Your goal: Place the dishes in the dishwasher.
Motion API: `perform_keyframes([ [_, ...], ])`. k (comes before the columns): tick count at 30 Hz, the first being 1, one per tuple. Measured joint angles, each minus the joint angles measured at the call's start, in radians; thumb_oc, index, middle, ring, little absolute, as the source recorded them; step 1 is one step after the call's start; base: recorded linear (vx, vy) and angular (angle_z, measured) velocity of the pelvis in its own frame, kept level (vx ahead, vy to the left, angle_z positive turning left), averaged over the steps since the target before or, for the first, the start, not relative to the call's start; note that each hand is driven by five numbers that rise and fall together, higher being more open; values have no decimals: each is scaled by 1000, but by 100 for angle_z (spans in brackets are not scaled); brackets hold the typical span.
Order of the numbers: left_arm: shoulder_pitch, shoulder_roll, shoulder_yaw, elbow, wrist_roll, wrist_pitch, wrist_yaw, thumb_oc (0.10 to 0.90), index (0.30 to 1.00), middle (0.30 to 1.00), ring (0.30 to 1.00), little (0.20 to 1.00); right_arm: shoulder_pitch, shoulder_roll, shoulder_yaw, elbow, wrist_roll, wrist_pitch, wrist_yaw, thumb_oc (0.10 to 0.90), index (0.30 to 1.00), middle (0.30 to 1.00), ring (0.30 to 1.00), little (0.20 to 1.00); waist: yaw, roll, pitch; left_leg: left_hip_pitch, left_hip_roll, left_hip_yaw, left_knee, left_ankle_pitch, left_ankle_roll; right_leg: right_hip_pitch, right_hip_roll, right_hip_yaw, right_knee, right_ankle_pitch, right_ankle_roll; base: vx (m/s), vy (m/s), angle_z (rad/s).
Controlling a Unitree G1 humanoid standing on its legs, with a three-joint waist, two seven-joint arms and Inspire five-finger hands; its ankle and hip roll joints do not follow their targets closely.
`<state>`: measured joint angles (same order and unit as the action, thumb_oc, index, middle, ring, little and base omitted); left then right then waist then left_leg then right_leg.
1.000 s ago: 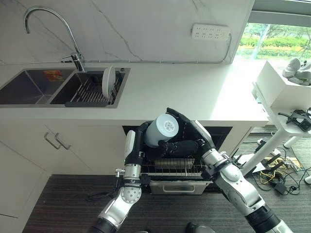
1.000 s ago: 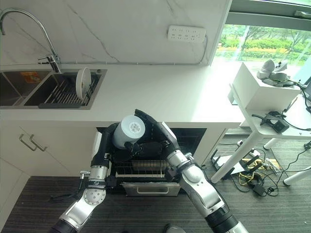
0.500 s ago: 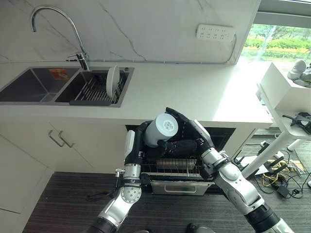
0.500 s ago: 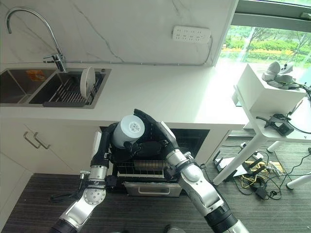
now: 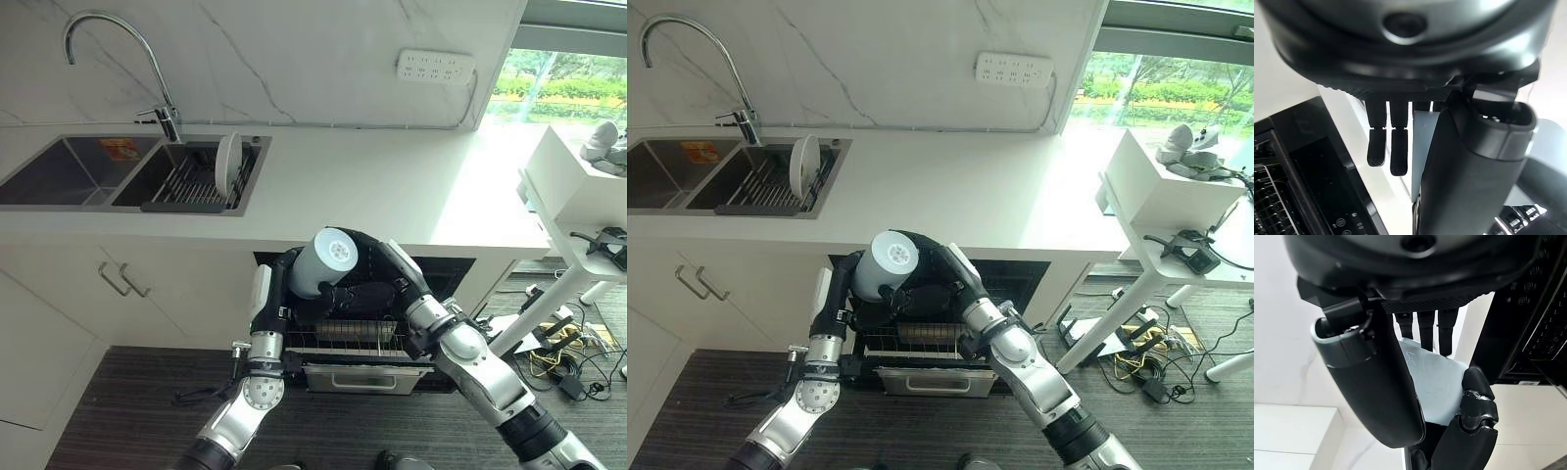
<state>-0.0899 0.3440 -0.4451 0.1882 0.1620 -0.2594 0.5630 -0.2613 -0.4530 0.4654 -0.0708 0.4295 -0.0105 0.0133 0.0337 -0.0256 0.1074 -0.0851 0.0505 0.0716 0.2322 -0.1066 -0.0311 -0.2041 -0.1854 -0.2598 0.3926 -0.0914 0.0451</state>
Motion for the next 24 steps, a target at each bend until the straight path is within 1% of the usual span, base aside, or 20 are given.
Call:
perform_keyframes([
  [3, 0, 6, -4, 0, 1, 1, 0, 400, 300, 300, 300, 300, -1, -4, 1, 1, -4, 0, -3, 400, 300, 300, 300, 300, 0, 2, 1, 0, 0, 0, 0, 0, 0, 0, 0, 0, 0, 0, 0, 0, 0, 0],
  [6, -4, 6, -6, 0, 1, 22, -11, 400, 300, 300, 300, 300, -2, -4, 3, 10, -7, 5, -8, 400, 300, 300, 300, 300, 0, 2, 1, 0, 0, 0, 0, 0, 0, 1, 0, 0, -1, 0, 0, 0, 0, 0],
  [13, -8, 7, -14, 9, 2, 39, -19, 400, 300, 300, 300, 300, -2, -8, 4, 16, -27, 18, -11, 400, 300, 300, 300, 300, -1, 2, 1, 0, 0, 0, 0, 0, 0, 1, 0, 0, -1, 0, 0, 0, 0, 0],
  [15, -9, 7, -14, 10, 2, 43, -22, 458, 387, 387, 387, 387, -2, -8, 6, 19, -27, 18, -15, 400, 300, 300, 300, 300, 0, 3, 1, 0, 0, 0, 0, 0, 0, 1, 0, 0, -1, 0, 0, 0, 0, 0],
  [16, -9, 7, -14, 10, 2, 43, -22, 653, 679, 679, 679, 679, -2, -8, 8, 19, -27, 18, -18, 400, 300, 300, 300, 300, 0, 3, 2, 0, 0, 0, 0, 0, 0, 1, 0, 0, -1, 0, -1, 0, 0, 0],
  [17, -10, 8, -13, 11, 2, 44, -23, 800, 900, 900, 900, 900, -2, -8, 11, 19, -27, 18, -22, 400, 300, 300, 300, 300, 0, 3, 2, 0, 0, 0, 0, 0, 0, 1, 0, 0, -1, 0, -1, 0, 0, 0],
  [24, -20, 20, -24, 16, 2, 44, -30, 800, 900, 900, 900, 900, -2, -5, 13, 19, -28, 14, -57, 400, 300, 300, 300, 300, -3, 15, 9, 0, 0, 0, 0, 1, 0, 3, -1, -1, -1, 1, -2, 0, 0, 0],
])
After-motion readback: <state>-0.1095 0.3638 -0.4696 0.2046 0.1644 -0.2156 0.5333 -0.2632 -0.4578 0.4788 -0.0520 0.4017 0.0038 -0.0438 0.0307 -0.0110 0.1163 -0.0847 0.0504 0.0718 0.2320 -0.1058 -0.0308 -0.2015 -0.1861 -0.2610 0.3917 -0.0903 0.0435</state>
